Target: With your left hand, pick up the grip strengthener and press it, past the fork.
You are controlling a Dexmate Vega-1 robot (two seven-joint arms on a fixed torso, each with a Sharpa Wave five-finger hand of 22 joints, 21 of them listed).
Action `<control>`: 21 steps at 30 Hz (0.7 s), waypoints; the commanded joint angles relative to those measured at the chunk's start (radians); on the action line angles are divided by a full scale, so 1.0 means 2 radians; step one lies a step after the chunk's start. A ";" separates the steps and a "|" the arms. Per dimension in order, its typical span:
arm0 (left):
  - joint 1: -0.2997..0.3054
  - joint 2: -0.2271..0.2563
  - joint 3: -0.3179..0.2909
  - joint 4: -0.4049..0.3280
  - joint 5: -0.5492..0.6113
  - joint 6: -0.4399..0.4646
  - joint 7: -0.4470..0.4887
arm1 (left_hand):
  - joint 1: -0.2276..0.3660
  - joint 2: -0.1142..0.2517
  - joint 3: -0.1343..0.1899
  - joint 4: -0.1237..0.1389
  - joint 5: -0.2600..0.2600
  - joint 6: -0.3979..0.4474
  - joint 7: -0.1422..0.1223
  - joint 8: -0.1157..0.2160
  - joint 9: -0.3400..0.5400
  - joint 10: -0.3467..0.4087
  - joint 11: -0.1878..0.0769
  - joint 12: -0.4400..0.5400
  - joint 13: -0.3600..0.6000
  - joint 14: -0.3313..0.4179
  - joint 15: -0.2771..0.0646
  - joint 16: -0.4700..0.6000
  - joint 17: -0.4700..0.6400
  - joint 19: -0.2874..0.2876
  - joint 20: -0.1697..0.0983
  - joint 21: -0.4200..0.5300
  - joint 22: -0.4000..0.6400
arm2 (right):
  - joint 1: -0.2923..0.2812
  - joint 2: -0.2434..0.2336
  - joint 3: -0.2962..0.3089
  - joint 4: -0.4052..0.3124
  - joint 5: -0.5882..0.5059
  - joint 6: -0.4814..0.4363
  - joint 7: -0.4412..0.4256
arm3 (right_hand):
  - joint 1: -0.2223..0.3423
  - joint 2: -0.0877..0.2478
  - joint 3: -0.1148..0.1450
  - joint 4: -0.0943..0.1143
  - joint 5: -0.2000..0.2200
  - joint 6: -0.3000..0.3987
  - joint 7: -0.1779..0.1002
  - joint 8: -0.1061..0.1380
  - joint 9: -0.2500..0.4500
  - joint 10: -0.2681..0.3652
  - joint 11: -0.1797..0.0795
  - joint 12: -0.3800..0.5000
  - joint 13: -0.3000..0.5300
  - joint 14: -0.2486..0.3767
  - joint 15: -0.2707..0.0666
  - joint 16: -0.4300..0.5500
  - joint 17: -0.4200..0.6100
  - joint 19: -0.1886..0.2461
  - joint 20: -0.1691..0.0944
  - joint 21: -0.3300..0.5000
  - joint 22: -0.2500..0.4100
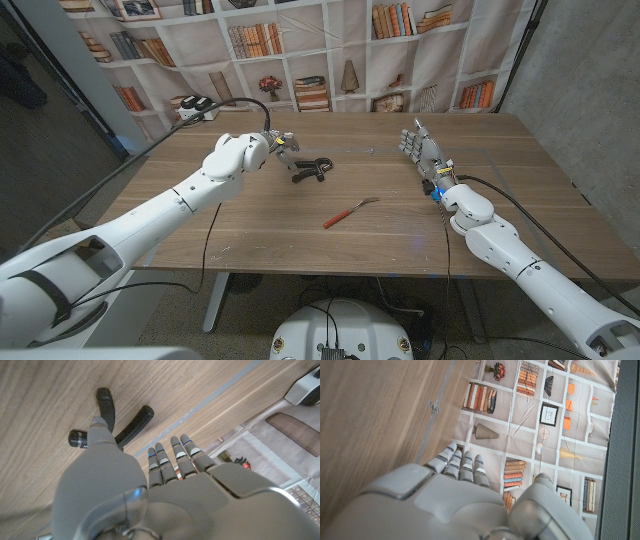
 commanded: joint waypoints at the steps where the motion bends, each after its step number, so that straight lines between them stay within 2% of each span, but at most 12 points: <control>1: -0.013 -0.018 0.018 0.030 0.007 -0.019 -0.006 | -0.005 0.001 -0.004 0.006 -0.002 -0.008 0.000 -0.003 0.002 -0.011 0.004 -0.004 0.002 -0.014 -0.010 -0.005 0.002 -0.012 0.003 -0.006 0.002 | -0.001 -0.002 0.000 -0.006 0.000 -0.005 -0.002 | 0.002 0.004 -0.002 -0.002 -0.002 0.002 -0.002 -0.001 0.002 0.006 0.000 0.000 0.003 0.003 0.002 0.000 0.002 0.003 0.000 0.003 0.002; 21: -0.013 -0.033 0.020 0.062 0.001 -0.031 0.001 | -0.006 0.001 -0.006 0.007 -0.003 -0.013 0.001 -0.005 0.003 -0.016 0.003 -0.005 0.002 -0.019 -0.010 -0.003 0.002 -0.010 0.001 -0.006 0.002 | -0.005 -0.007 0.000 -0.010 0.001 -0.016 -0.007 | 0.002 0.004 -0.002 -0.003 -0.002 0.002 -0.003 -0.001 0.002 0.008 0.000 -0.001 0.003 0.005 0.001 0.000 0.002 0.004 0.000 0.002 0.002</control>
